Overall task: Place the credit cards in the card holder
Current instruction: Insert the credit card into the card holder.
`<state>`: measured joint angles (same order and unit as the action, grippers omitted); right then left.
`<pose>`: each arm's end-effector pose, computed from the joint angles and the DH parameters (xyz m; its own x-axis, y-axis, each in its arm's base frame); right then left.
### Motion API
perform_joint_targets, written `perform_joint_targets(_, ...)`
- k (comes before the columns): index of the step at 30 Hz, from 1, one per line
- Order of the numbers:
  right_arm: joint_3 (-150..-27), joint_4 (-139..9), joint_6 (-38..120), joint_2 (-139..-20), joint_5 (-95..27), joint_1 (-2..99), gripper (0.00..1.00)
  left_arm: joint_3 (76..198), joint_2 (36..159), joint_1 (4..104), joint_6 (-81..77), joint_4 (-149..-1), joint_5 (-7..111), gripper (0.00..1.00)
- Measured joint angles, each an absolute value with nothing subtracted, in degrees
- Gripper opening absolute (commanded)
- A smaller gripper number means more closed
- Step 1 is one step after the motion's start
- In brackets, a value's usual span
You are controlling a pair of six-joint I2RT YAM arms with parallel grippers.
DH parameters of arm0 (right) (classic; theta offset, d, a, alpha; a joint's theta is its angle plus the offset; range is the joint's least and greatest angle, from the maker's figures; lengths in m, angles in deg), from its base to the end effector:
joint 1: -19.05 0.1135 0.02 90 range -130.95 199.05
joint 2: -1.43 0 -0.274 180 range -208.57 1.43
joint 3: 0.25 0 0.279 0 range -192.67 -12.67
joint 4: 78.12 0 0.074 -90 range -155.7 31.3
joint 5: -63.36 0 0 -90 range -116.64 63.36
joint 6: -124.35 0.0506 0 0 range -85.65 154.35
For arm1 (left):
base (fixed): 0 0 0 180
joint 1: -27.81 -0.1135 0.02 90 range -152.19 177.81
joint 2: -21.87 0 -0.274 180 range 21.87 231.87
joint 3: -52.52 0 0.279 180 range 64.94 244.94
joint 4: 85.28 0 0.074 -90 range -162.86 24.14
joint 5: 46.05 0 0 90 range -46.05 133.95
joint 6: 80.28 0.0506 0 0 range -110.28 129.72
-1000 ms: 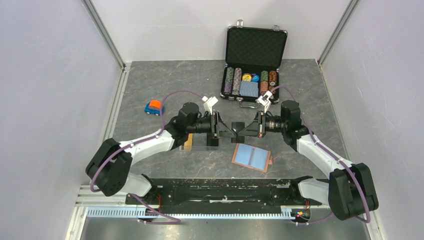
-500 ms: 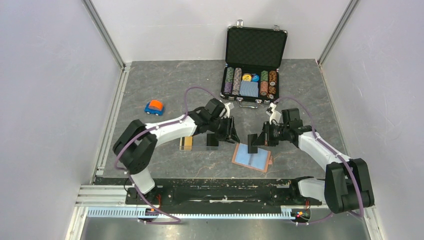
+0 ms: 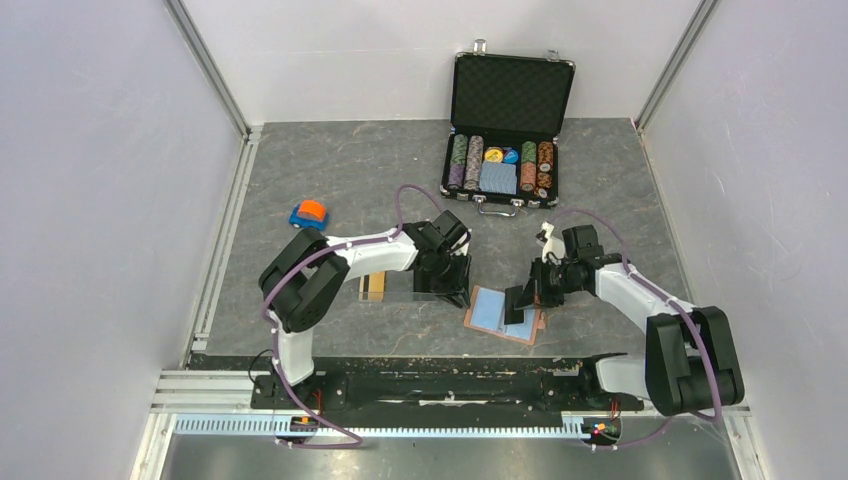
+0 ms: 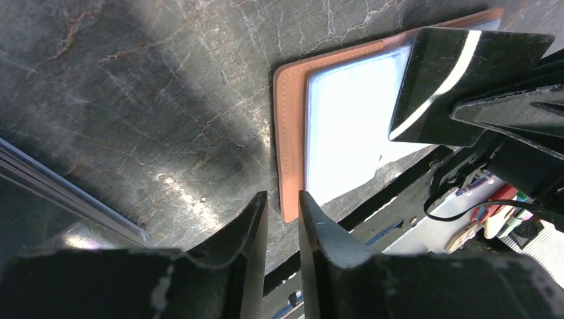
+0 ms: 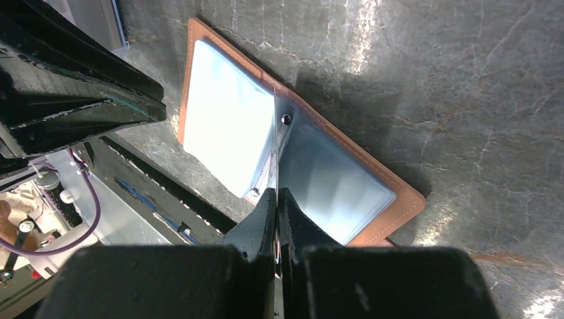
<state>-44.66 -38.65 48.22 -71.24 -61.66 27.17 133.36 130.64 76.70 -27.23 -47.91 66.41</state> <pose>0.2215 0.0609 0.1361 -0.9688 0.0601 -0.2406 -0.1017 0.7886 0.6064 0.2518 -0.3180 0.1325 -0.9590 0.2541 -0.1253 0.2813 0.8009 -0.5286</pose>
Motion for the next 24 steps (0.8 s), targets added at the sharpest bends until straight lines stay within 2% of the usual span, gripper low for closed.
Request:
perform_joint_targets(10, -44.15, -40.86, 49.51, -76.7, -65.07, 27.02, 0.0, 134.37, 131.69, 76.94, -26.79, -45.64, 66.21, 0.18)
perform_joint_targets(24, -49.94, -42.89, 50.32, -84.83, -67.72, 29.4, 0.0, 134.78, 131.93, 77.42, -26.79, -44.22, 64.71, 0.18)
